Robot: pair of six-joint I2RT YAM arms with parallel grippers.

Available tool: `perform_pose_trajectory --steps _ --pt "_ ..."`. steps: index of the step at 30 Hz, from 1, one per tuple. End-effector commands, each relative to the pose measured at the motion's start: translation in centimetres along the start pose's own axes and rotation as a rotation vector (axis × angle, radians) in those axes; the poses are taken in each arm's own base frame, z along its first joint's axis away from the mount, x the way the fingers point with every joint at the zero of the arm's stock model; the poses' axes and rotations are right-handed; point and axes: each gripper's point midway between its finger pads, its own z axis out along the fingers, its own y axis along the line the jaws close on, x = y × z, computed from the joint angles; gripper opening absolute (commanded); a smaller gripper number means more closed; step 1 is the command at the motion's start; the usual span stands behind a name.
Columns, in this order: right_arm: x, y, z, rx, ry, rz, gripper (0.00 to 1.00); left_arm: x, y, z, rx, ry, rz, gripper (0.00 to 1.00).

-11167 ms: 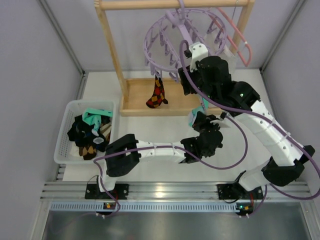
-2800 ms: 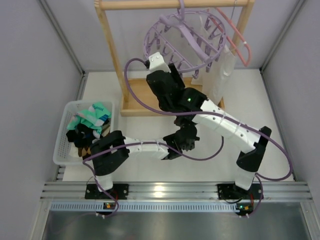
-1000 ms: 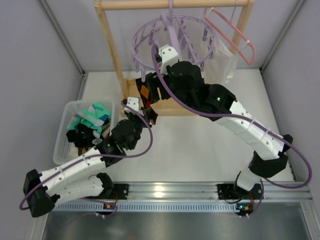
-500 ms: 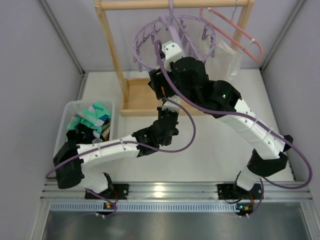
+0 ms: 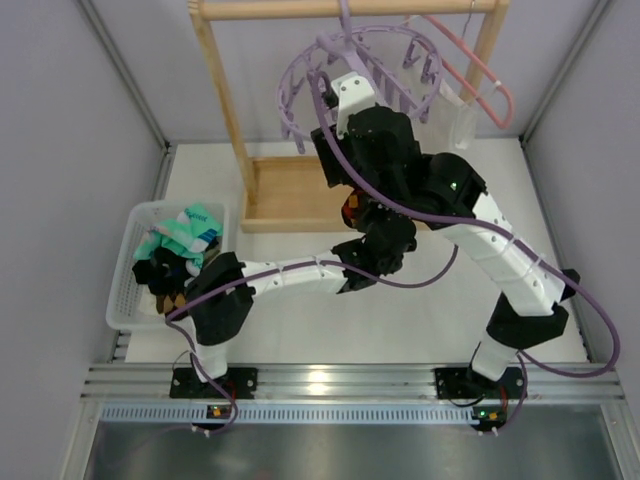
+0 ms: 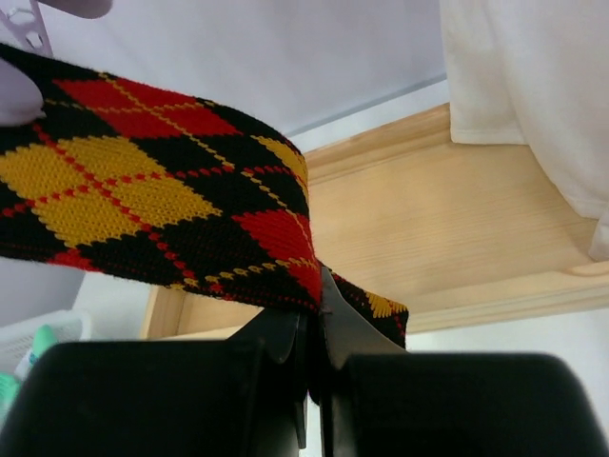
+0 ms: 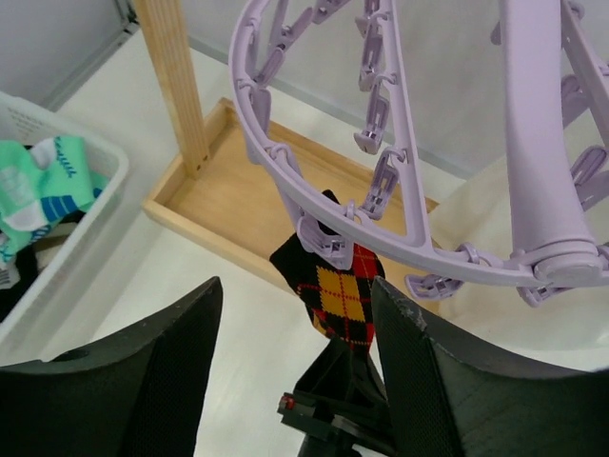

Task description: Remove the socks clipped to the hanger

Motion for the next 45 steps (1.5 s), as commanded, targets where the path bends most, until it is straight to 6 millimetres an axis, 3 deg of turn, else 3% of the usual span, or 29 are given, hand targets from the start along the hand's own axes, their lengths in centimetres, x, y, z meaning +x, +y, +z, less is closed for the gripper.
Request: perform_pose_trajectory --steps 1,9,17,22,31,40,45 --pt "1.4 -0.3 1.7 0.078 0.051 -0.079 0.60 -3.0 0.7 0.2 -0.046 -0.030 0.004 0.00" --pt "2.0 1.0 4.4 0.176 0.056 -0.191 0.55 -3.6 -1.3 1.1 -0.050 -0.033 0.057 0.00" --pt "3.3 2.3 6.4 0.151 0.069 -0.231 0.55 -3.2 -1.5 0.9 -0.021 -0.038 -0.006 0.00" --pt "3.4 -0.2 7.0 0.355 0.075 -0.297 0.56 -3.0 -1.4 0.7 -0.011 -0.038 -0.022 0.00" --pt "4.7 0.2 8.7 0.419 0.088 -0.335 0.56 -3.9 -1.0 0.4 0.018 -0.055 -0.072 0.00" --pt "4.9 -0.6 9.6 0.519 0.056 -0.323 0.54 -4.0 -0.7 -0.4 0.080 -0.069 -0.135 0.00" --pt "4.1 -1.2 9.7 0.591 0.022 -0.335 0.53 -3.7 -1.0 -1.0 0.133 -0.076 -0.176 0.00"
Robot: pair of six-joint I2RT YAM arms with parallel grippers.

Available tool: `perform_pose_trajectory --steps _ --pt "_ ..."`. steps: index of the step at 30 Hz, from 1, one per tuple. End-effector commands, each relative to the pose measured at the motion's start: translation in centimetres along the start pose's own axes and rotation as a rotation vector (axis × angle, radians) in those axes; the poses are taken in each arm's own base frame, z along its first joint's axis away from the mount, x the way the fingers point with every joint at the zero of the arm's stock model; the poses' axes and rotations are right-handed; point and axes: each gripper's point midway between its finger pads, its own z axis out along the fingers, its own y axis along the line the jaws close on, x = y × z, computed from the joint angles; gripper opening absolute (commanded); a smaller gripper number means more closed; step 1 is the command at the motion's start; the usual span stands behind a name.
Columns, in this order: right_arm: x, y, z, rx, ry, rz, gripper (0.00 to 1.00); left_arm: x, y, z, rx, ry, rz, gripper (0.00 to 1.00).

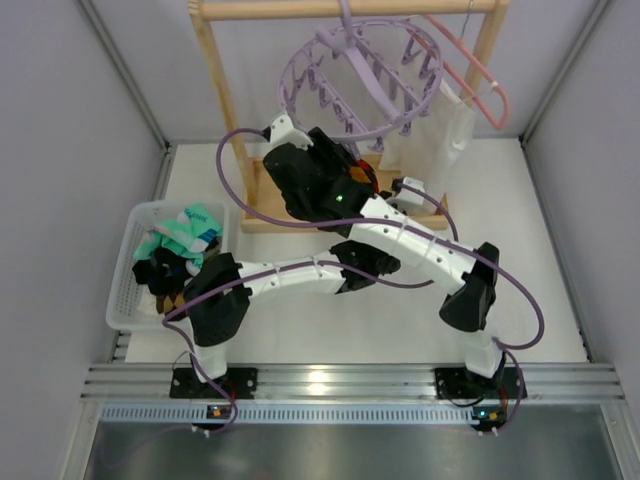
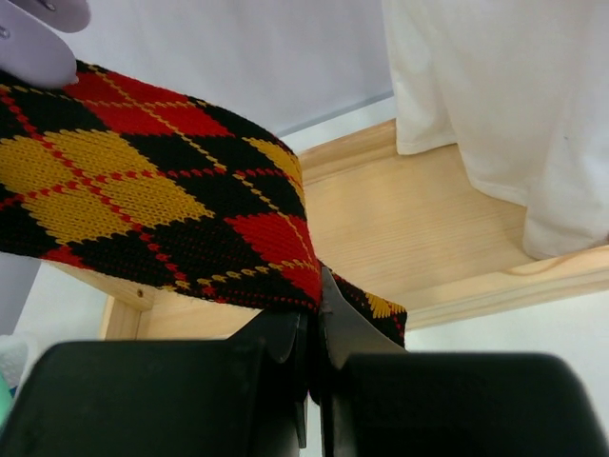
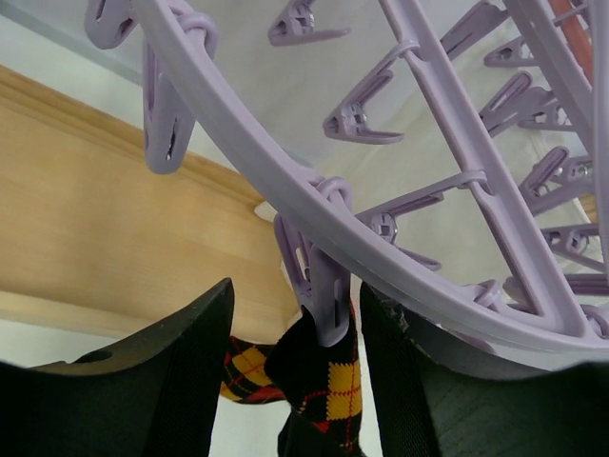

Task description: Remove the socks clipped to the hanger

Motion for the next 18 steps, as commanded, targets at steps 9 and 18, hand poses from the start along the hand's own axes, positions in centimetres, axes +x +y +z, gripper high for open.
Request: perform_pose_trajectory --steps 9,18 --pt "-2.0 -1.4 1.1 0.187 -0.052 0.041 0.44 -2.7 -0.3 -1.8 0.142 -0.064 -0.189 0.00" --pt "-2.4 -1.2 1.5 0.207 -0.061 0.046 0.28 -2.5 -0.2 -2.1 0.165 -0.063 -0.215 0.00"
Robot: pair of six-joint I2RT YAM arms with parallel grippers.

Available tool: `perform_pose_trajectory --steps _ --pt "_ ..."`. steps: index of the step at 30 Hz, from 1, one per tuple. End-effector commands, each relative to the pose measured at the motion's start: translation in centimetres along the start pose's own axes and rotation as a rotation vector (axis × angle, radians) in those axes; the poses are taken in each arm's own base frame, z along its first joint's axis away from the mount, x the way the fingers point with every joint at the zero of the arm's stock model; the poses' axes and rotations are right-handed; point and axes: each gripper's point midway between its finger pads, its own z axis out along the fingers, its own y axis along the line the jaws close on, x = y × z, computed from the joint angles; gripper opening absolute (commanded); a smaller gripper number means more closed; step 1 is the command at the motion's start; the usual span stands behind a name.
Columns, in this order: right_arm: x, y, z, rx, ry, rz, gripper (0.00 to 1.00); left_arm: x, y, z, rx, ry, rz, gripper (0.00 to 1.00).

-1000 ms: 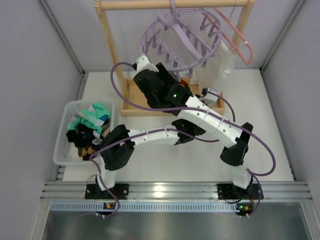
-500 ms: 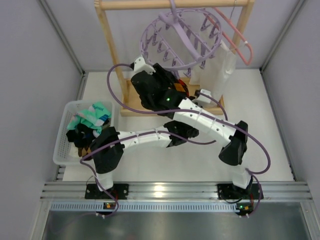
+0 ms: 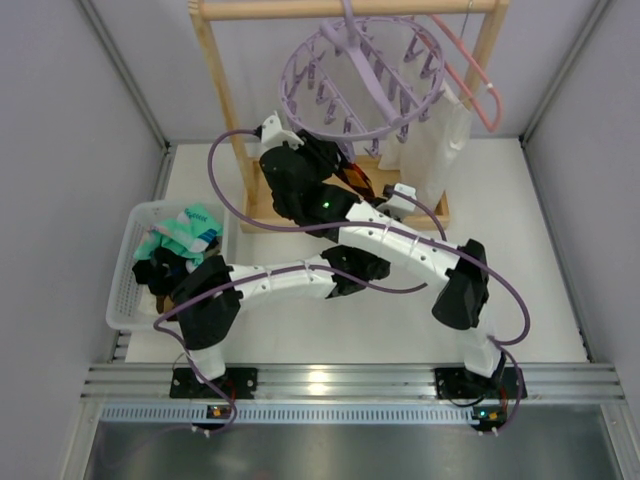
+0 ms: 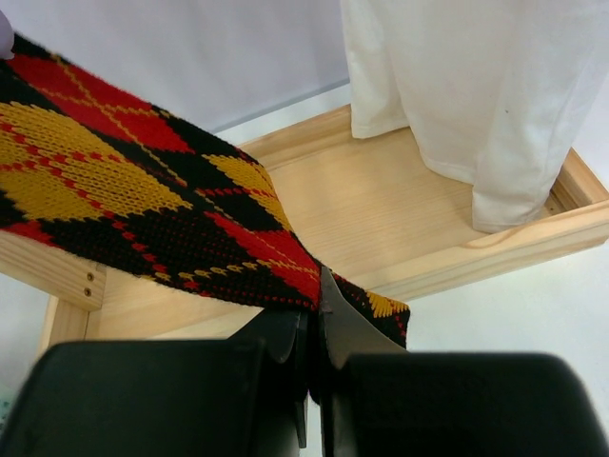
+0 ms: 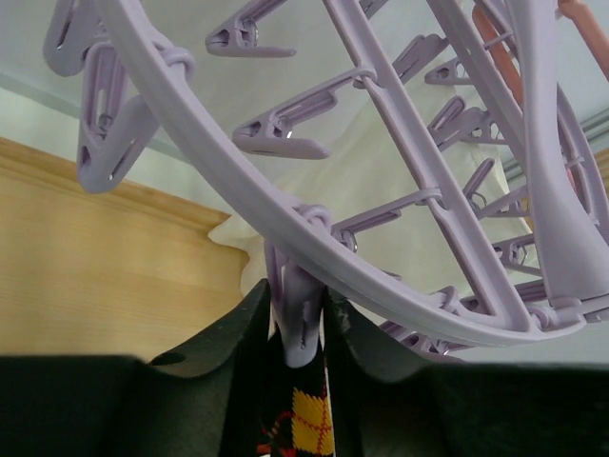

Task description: Remove the socks clipped to the hanger

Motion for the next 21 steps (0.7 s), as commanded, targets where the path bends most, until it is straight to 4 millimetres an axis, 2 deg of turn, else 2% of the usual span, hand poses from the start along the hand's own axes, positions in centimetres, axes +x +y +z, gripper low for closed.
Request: perform_pose_trajectory --steps 1,8,13,18,19,21 --pt "-1.4 -1.1 0.3 0.036 -0.026 0.095 0.23 -3.9 0.5 -1.3 0.044 -0.070 -0.133 0.00" --pt "-1.3 -1.3 0.5 0.036 -0.026 0.107 0.15 -3.9 0.6 -1.4 0.051 -0.072 -0.142 0.00" --pt "-1.3 -1.2 0.4 0.013 -0.030 0.115 0.00 -4.0 0.8 -1.4 0.044 -0.073 -0.135 0.00" --pt "-1.6 -0.3 -0.1 -0.105 -0.051 0.184 0.00 -3.8 0.9 -1.3 0.037 -0.069 -0.129 0.00" --pt "-1.9 0.6 -0.3 -0.175 -0.071 0.183 0.00 -3.8 0.9 -1.3 0.034 -0.068 -0.128 0.00" --pt "-1.7 0.8 -0.6 -0.217 -0.063 0.200 0.00 -3.6 1.1 -1.3 0.028 -0.066 -0.124 0.00"
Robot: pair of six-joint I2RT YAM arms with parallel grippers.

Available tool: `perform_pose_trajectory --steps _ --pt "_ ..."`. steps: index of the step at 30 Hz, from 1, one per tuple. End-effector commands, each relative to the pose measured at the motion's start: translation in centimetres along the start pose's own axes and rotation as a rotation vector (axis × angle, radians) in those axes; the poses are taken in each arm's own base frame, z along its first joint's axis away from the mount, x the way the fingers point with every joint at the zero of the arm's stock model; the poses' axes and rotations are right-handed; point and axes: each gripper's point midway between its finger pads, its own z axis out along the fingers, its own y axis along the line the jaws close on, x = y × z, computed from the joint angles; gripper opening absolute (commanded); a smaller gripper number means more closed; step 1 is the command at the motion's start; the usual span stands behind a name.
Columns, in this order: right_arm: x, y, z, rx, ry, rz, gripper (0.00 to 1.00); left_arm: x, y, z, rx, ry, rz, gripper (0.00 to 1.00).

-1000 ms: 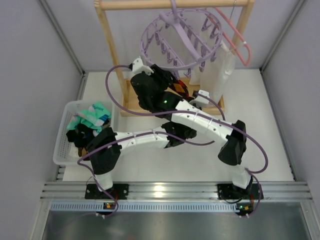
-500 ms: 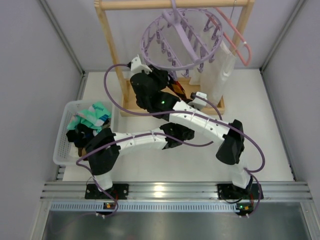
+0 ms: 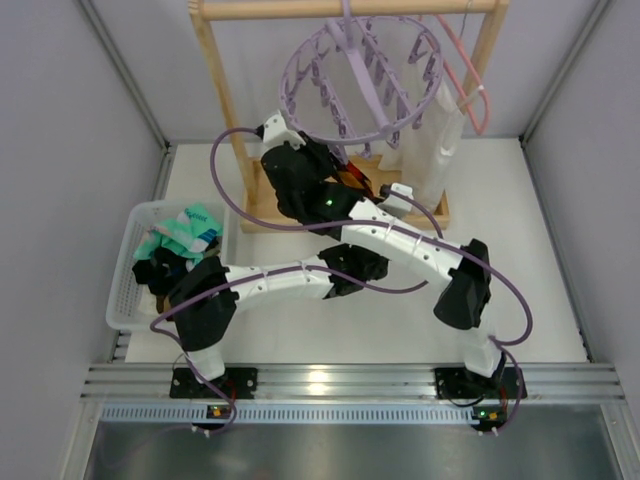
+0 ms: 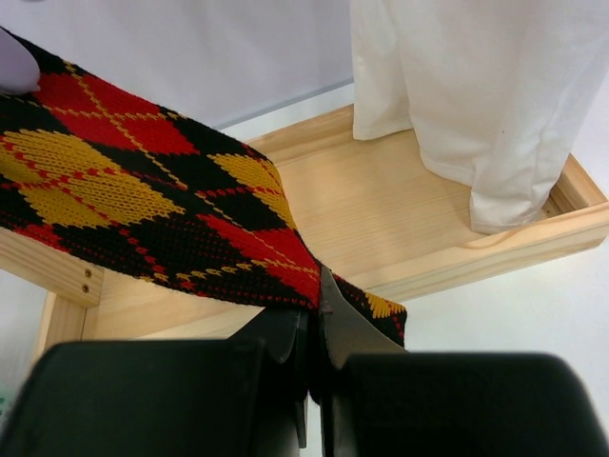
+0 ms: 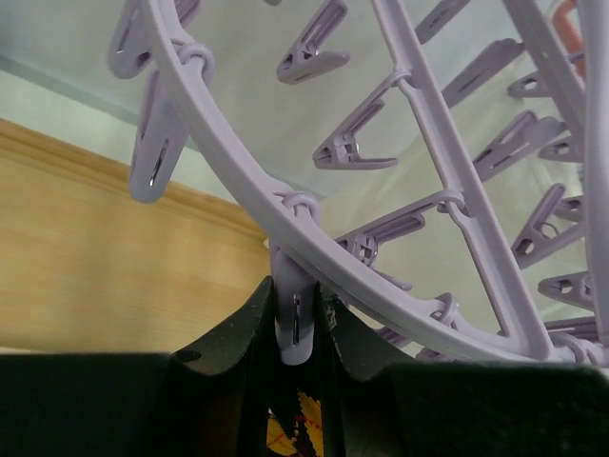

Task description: Remove the socks clipped to the hanger

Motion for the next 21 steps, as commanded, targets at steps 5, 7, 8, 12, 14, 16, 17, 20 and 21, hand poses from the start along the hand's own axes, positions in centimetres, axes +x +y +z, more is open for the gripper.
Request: perform_pose_trajectory --steps 5,7,8,12,14,16,17,20,21 --pt "-2.5 -0.8 -1.8 -0.299 -0.073 0.214 0.00 -3.2 1.6 -1.4 0.032 -0.063 -0.110 0.00" --pt "-3.1 -1.1 -2.4 -0.345 -0.097 0.232 0.00 -3.0 2.3 -1.9 0.040 -0.062 -0.120 0.00" --pt "-3.3 -1.1 -2.5 -0.367 -0.102 0.241 0.00 -2.9 2.5 -1.9 0.043 -0.061 -0.119 0.00" --pt "-4.4 -0.4 -3.5 -0.541 -0.138 0.311 0.00 -2.0 4.4 -2.4 0.036 -0.054 -0.118 0.05" --pt "-4.8 0.1 -3.6 -0.624 -0.158 0.336 0.00 -1.2 6.0 -2.5 0.015 -0.045 -0.123 0.08" --pt "-5.3 0.2 -3.5 -0.677 -0.174 0.359 0.00 -0.8 6.9 -2.5 0.013 -0.041 -0.134 0.12" --pt "-5.6 0.1 -3.5 -0.696 -0.182 0.376 0.00 -0.4 8.2 -2.4 -0.007 -0.038 -0.139 0.13" --pt "-6.0 0.3 -3.5 -0.790 -0.201 0.407 0.00 0.3 10.5 -2.2 -0.043 -0.032 -0.144 0.19" --pt "-6.2 0.0 -3.7 -0.822 -0.213 0.412 0.00 0.4 10.9 -2.2 -0.040 -0.032 -0.145 0.22"
